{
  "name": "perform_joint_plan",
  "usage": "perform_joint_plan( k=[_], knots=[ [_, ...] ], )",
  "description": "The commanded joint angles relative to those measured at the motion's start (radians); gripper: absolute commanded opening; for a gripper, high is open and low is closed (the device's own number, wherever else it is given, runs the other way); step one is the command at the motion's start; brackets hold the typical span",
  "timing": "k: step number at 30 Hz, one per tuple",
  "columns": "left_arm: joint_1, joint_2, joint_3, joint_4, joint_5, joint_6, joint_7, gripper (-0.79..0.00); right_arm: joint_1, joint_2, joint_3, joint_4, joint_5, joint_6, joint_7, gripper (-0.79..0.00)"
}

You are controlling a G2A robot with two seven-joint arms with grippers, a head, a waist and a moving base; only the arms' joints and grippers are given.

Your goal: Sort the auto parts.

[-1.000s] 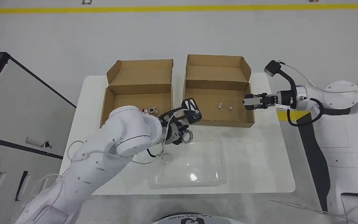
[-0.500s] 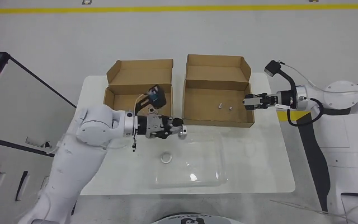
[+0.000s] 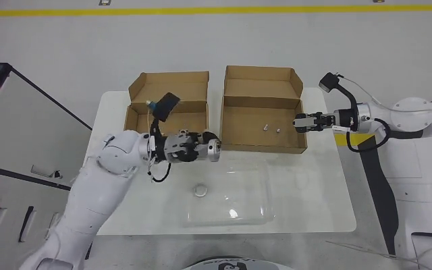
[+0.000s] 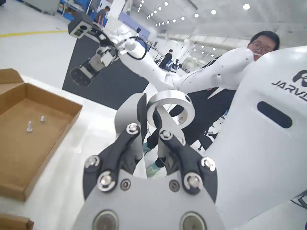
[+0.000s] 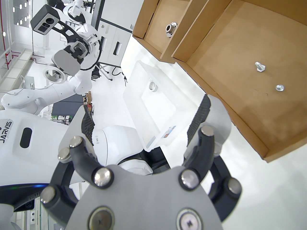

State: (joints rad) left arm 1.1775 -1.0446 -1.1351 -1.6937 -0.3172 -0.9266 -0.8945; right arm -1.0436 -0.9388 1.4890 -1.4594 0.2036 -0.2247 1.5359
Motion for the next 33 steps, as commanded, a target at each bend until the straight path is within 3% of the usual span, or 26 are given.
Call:
perform_joint_plan(
  k=[1, 5, 12, 28, 33],
  knots=[
    [-0.008, 0.006, 0.015, 0.011, -0.036, -0.030, 0.031, -0.785, 0.000, 0.000, 0.000, 0.000, 0.000, 0.000, 0.000, 0.000],
    [-0.026, 0.020, 0.041, 0.016, -0.113, -0.086, 0.087, -0.785, 0.000, 0.000, 0.000, 0.000, 0.000, 0.000, 0.000, 0.000],
    [-0.037, 0.026, 0.034, -0.019, -0.282, -0.086, 0.087, -0.785, 0.000, 0.000, 0.000, 0.000, 0.000, 0.000, 0.000, 0.000],
    [-0.045, 0.029, 0.041, -0.042, -0.260, -0.086, 0.086, -0.785, 0.000, 0.000, 0.000, 0.000, 0.000, 0.000, 0.000, 0.000],
    [-0.014, 0.024, 0.058, -0.102, -0.348, -0.086, 0.107, -0.785, 0.000, 0.000, 0.000, 0.000, 0.000, 0.000, 0.000, 0.000]
  ],
)
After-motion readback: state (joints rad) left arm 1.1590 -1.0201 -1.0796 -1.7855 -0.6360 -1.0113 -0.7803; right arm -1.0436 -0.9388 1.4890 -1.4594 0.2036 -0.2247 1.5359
